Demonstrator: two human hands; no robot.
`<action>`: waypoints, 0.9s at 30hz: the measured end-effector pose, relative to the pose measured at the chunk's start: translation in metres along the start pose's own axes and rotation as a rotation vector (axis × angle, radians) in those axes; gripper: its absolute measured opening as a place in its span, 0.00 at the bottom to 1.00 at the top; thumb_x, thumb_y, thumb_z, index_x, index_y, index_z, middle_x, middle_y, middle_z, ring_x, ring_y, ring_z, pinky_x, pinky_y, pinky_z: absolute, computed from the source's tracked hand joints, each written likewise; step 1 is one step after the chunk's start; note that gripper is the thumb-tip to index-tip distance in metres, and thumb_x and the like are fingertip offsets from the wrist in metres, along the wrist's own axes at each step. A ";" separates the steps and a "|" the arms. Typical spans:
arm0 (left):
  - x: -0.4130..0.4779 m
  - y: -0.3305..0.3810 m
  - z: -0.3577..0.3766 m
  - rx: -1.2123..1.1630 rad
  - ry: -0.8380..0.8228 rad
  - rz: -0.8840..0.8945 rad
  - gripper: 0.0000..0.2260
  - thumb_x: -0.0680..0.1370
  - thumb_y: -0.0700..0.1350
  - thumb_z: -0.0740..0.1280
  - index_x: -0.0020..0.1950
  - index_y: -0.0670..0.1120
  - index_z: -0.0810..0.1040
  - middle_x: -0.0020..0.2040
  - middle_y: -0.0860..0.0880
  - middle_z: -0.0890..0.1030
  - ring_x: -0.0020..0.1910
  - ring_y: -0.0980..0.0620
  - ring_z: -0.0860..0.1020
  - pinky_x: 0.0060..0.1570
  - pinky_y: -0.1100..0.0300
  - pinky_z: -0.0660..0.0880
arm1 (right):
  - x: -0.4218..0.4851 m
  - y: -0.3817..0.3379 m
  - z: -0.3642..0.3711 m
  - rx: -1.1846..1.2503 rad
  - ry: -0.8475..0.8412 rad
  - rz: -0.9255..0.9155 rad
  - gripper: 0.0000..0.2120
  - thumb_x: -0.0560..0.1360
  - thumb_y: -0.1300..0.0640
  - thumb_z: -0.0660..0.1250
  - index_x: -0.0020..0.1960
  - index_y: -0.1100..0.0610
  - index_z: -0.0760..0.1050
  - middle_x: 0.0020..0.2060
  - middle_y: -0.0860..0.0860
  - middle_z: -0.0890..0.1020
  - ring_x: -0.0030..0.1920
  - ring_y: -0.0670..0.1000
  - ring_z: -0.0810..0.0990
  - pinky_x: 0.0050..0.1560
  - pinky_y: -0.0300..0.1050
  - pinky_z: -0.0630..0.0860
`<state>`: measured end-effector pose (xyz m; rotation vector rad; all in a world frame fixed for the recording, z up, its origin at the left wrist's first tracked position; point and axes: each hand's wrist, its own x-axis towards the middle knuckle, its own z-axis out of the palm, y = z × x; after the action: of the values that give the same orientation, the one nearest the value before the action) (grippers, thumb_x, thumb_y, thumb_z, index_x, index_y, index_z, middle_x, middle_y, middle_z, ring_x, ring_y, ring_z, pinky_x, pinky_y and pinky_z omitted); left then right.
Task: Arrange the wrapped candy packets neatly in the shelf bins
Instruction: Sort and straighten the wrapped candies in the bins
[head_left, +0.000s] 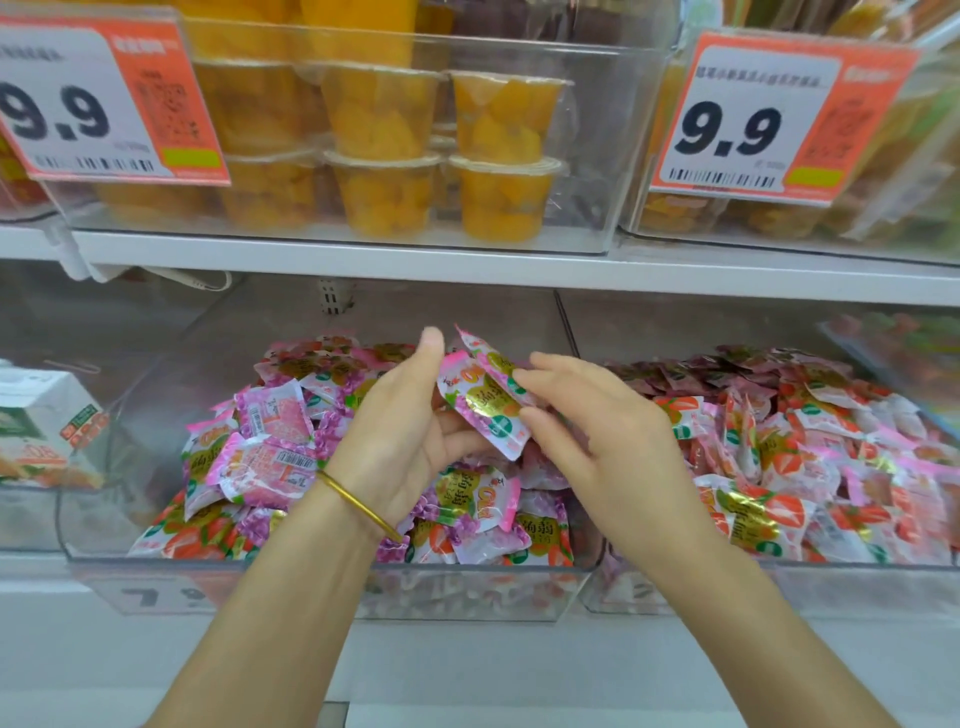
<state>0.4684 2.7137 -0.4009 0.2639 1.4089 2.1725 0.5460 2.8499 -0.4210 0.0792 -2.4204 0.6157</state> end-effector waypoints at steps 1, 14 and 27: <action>-0.001 0.000 0.001 0.048 -0.023 0.017 0.21 0.80 0.53 0.54 0.55 0.37 0.76 0.47 0.39 0.83 0.43 0.45 0.83 0.42 0.52 0.81 | -0.001 0.001 -0.004 0.009 -0.023 -0.010 0.15 0.76 0.52 0.63 0.60 0.54 0.78 0.62 0.50 0.78 0.62 0.45 0.74 0.62 0.32 0.65; 0.012 -0.026 0.054 0.429 -0.052 0.336 0.04 0.73 0.38 0.69 0.46 0.45 0.79 0.40 0.47 0.83 0.37 0.55 0.80 0.35 0.63 0.76 | -0.004 0.019 -0.063 0.553 -0.105 0.521 0.13 0.71 0.58 0.72 0.55 0.52 0.78 0.44 0.48 0.84 0.44 0.45 0.83 0.44 0.38 0.80; 0.054 -0.048 0.060 1.381 0.007 0.409 0.30 0.70 0.56 0.52 0.71 0.47 0.65 0.70 0.46 0.68 0.69 0.48 0.63 0.67 0.55 0.60 | 0.038 0.119 -0.056 0.529 0.131 0.936 0.18 0.70 0.56 0.72 0.53 0.68 0.74 0.45 0.62 0.80 0.46 0.61 0.82 0.48 0.64 0.79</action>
<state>0.4650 2.8046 -0.4244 1.0682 2.8013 1.0300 0.5234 2.9846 -0.4090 -0.8832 -2.0022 1.5916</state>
